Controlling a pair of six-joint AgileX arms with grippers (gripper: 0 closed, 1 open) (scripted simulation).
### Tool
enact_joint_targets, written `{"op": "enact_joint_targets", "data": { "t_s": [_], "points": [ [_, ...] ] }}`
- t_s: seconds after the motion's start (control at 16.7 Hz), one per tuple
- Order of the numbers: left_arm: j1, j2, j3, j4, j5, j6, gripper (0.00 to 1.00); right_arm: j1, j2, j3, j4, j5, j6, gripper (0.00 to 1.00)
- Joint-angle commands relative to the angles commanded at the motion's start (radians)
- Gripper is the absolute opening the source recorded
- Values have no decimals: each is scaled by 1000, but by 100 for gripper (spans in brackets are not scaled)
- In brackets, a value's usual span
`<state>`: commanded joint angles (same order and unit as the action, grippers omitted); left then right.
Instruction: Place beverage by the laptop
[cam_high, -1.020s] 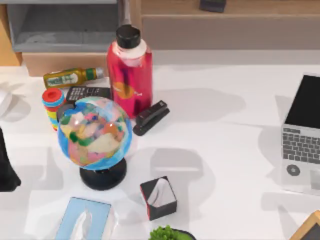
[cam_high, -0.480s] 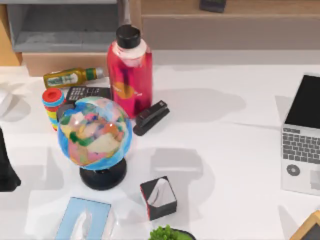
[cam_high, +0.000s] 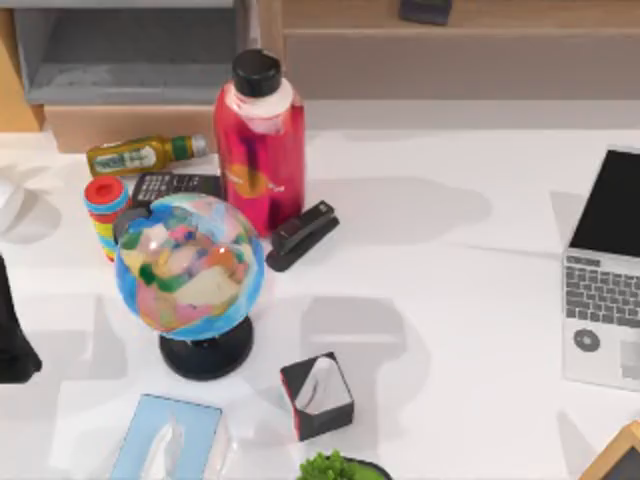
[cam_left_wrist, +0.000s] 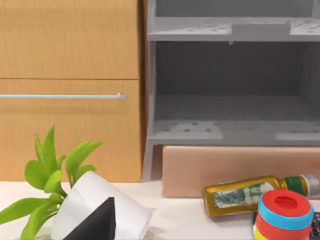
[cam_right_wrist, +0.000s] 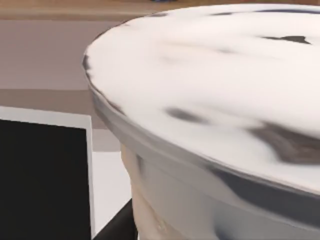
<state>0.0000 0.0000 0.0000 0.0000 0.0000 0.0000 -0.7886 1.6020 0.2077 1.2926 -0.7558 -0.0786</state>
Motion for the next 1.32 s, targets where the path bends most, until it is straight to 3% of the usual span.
{"op": "enact_joint_targets", "data": {
  "t_s": [0.9, 1.32],
  "points": [
    [0, 0, 0, 0, 0, 0, 100, -3, 168, 16, 247, 1, -1, 0],
    [0, 0, 0, 0, 0, 0, 100, -7, 247, -25, 255, -1, -4, 0]
  ]
}}
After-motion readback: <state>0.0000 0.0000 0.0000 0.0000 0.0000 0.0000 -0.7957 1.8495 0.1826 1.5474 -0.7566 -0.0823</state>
